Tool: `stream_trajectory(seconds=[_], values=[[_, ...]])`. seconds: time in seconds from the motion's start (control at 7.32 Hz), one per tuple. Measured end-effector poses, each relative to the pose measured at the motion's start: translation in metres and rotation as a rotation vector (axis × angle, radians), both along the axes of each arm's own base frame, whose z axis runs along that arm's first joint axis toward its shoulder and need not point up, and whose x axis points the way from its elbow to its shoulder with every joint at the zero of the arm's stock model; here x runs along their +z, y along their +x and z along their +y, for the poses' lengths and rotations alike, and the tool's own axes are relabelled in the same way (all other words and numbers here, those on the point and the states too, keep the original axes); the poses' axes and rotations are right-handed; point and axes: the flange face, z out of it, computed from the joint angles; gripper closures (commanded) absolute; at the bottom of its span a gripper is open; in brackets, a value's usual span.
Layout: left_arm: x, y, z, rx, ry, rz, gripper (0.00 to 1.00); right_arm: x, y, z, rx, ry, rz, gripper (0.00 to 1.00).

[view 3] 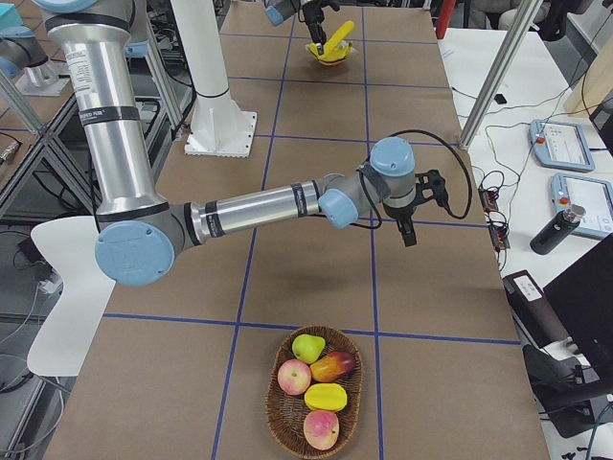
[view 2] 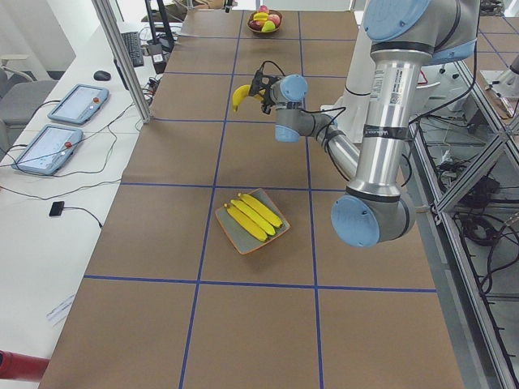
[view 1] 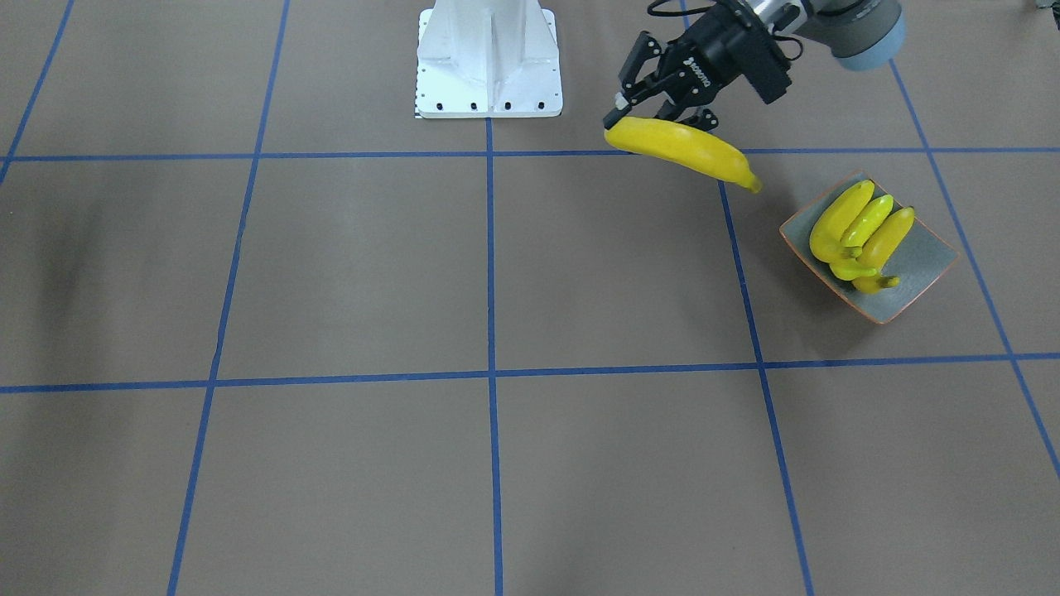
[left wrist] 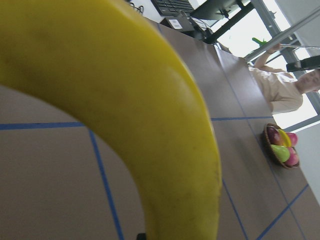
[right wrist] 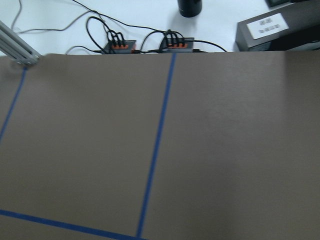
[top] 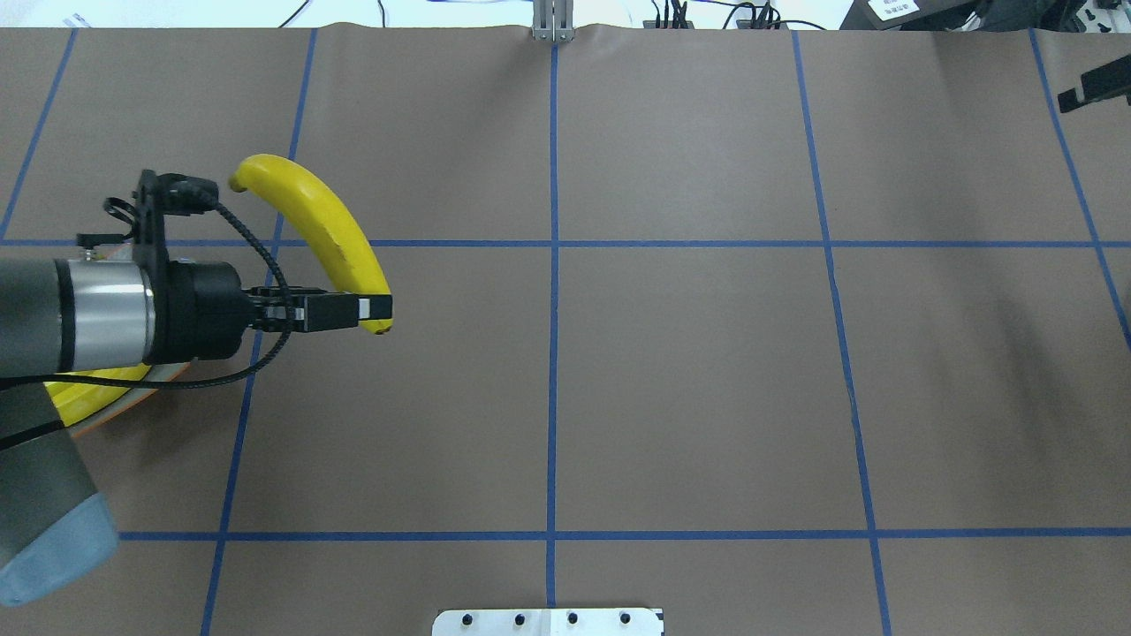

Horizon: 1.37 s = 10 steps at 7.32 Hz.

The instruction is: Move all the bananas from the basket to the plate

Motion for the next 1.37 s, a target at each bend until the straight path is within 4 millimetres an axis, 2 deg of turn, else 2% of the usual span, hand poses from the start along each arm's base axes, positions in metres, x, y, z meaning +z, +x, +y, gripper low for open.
stream_trajectory(seconds=[0.14,0.41,0.68,0.96,1.09,1.37], values=[[0.035,-0.037,-0.003,-0.003,0.030,-0.096,1.00,0.038,0.022,0.012,-0.038,0.020,0.042,0.00],[0.104,-0.111,-0.001,0.014,0.111,-0.276,1.00,0.096,0.052,0.035,-0.103,0.046,0.098,0.00],[0.165,-0.158,0.012,0.037,0.229,-0.449,1.00,0.139,0.074,0.051,-0.154,0.051,0.135,0.00],[0.219,-0.185,0.007,0.055,0.381,-0.637,1.00,0.155,0.084,0.060,-0.169,0.037,0.143,0.00],[0.241,-0.192,0.001,0.071,0.465,-0.746,1.00,0.158,0.085,0.062,-0.170,0.034,0.142,0.00],[0.262,-0.202,-0.010,0.107,0.690,-0.991,1.00,0.159,0.087,0.063,-0.170,0.034,0.138,0.00]])
